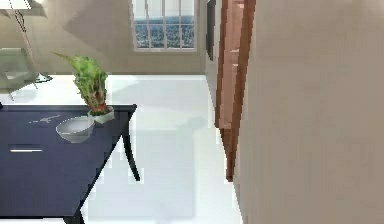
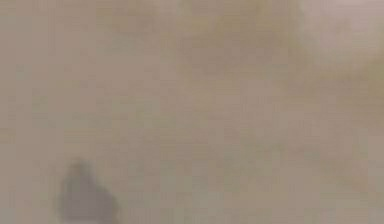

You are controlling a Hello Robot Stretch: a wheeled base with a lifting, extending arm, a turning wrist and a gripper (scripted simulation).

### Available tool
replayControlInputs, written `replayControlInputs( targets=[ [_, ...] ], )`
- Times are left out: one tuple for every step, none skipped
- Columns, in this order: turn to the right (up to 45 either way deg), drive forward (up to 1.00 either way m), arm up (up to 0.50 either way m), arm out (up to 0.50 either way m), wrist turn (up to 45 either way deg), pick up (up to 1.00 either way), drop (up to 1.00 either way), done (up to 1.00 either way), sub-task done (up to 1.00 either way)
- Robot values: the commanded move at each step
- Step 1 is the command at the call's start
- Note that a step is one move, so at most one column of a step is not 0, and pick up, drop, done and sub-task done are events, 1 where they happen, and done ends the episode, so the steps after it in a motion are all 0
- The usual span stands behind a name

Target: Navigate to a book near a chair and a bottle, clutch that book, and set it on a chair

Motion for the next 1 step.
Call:
replayControlInputs(
  targets=[
    [0.0, 0.15, 0.0, 0.0, 0.0, 0.0, 0.0, 0.0, 0.0]
  ],
)
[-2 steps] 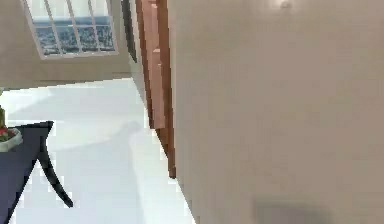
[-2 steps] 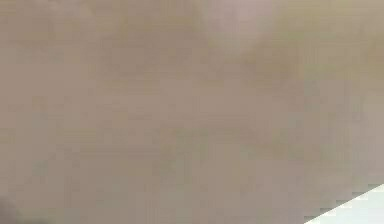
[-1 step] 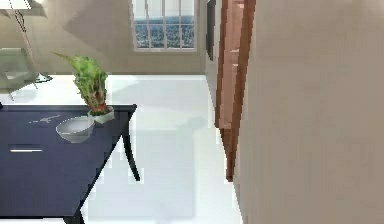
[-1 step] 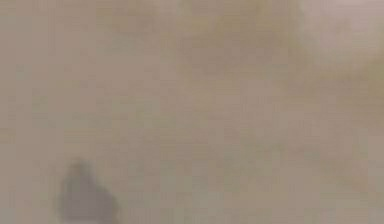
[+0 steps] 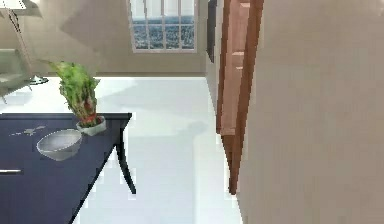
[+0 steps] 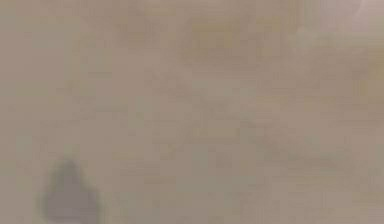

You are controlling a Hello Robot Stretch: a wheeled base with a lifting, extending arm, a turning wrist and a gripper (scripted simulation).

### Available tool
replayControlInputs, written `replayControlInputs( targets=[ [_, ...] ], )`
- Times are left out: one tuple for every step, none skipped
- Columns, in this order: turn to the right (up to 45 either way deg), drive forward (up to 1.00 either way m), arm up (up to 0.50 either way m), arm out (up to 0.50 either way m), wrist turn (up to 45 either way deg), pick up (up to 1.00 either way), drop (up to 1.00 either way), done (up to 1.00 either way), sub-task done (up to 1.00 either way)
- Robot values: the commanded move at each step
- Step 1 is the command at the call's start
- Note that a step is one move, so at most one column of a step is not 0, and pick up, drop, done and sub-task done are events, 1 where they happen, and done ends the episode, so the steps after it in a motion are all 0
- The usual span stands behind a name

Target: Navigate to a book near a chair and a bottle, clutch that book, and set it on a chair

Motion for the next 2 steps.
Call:
replayControlInputs(
  targets=[
    [3.0, 0.0, 0.0, 0.0, 0.0, 0.0, 0.0, 0.0, 0.0],
    [0.0, 1.0, 0.0, 0.0, 0.0, 0.0, 0.0, 0.0, 0.0]
  ],
)
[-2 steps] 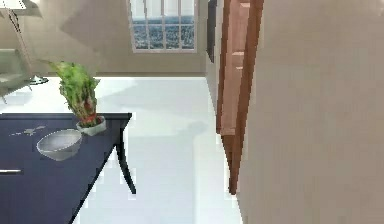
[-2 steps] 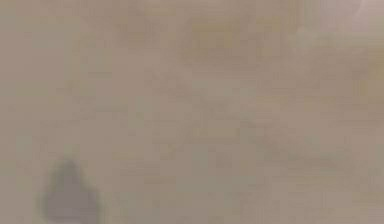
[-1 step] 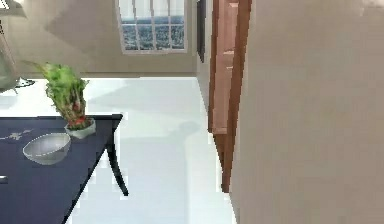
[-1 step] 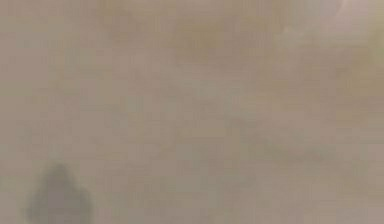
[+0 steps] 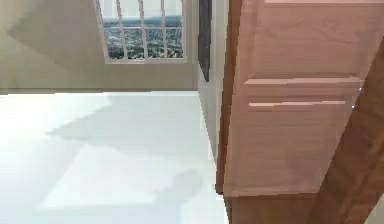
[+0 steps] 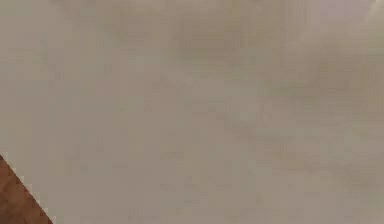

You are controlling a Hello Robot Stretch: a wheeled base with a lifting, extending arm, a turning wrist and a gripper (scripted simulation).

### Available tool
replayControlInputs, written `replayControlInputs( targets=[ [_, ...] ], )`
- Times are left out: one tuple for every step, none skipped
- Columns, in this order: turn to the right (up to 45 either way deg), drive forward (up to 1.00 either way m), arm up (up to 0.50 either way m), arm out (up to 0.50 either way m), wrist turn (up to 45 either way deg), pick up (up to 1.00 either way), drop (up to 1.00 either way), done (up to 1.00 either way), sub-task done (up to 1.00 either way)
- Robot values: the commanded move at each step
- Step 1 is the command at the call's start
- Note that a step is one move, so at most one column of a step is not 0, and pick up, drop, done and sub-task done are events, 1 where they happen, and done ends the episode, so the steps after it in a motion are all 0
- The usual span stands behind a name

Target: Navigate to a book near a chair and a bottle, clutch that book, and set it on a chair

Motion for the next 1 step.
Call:
replayControlInputs(
  targets=[
    [6.0, 0.0, 0.0, 0.0, 0.0, 0.0, 0.0, 0.0, 0.0]
  ],
)
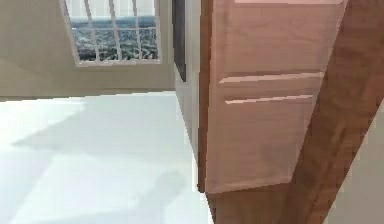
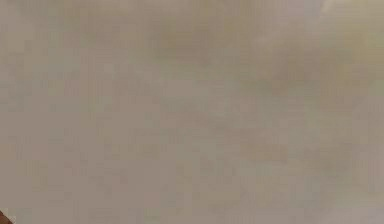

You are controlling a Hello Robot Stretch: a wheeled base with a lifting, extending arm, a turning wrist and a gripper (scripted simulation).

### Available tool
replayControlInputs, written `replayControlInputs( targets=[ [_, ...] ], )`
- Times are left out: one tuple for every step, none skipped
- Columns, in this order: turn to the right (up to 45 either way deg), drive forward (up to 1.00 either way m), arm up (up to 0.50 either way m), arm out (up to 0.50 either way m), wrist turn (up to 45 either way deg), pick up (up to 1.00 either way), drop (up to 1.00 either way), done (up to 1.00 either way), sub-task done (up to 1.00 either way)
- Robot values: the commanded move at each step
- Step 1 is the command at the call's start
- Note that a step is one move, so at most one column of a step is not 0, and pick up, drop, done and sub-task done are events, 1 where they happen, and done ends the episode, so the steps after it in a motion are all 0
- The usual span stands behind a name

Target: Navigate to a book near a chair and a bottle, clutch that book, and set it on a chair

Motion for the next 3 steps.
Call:
replayControlInputs(
  targets=[
    [0.0, 0.5, 0.0, 0.0, 0.0, 0.0, 0.0, 0.0, 0.0],
    [45.0, 0.0, 0.0, 0.0, 0.0, 0.0, 0.0, 0.0, 0.0],
    [18.0, 0.0, 0.0, 0.0, 0.0, 0.0, 0.0, 0.0, 0.0]
  ],
)
